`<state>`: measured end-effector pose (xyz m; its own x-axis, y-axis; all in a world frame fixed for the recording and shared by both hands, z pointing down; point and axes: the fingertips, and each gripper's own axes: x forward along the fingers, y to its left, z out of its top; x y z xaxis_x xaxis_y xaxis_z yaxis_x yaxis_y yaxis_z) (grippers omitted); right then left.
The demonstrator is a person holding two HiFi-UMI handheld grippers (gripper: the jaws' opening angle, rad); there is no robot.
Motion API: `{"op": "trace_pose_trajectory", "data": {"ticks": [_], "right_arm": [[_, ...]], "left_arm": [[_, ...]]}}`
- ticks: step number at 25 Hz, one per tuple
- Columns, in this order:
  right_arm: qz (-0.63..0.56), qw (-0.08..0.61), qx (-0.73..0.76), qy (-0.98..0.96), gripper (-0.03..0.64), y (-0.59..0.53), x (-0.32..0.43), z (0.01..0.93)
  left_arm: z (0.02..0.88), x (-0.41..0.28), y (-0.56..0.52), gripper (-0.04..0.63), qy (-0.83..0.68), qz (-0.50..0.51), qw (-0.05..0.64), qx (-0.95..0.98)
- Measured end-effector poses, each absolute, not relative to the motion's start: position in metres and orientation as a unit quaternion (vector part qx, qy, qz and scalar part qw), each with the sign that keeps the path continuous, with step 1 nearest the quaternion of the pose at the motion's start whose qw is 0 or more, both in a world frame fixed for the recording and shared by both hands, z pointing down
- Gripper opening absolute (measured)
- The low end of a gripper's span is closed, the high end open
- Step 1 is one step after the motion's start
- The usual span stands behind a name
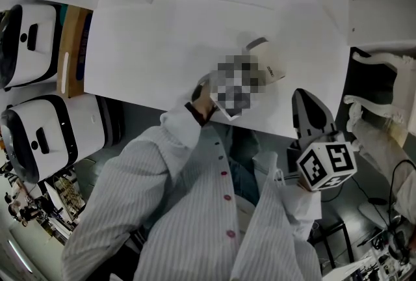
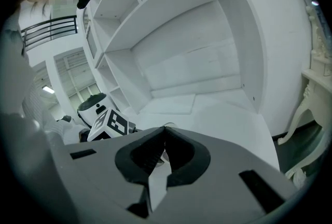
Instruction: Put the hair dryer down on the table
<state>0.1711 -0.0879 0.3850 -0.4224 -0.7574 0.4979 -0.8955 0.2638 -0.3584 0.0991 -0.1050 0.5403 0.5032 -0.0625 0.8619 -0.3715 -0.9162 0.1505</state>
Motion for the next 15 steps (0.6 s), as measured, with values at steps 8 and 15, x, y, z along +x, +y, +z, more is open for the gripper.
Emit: {"op": "trace_pose_trajectory", "data": {"ticks": [8, 15], "right_arm": [[0.308, 0.114, 0.523, -0.786, 0.012, -0.0873, 0.1737, 0.3891], [0.308, 0.118, 0.521, -0.787, 0.012, -0.0906, 0.1718, 0.3866]], "left_arm": [[0.5507, 0.1, -0.0975, 0.212, -0.119, 0.496, 0.16, 0.845], [0.5503, 0.0996, -0.0947, 0.213, -0.115, 0.499, 0.158, 0.844]]}}
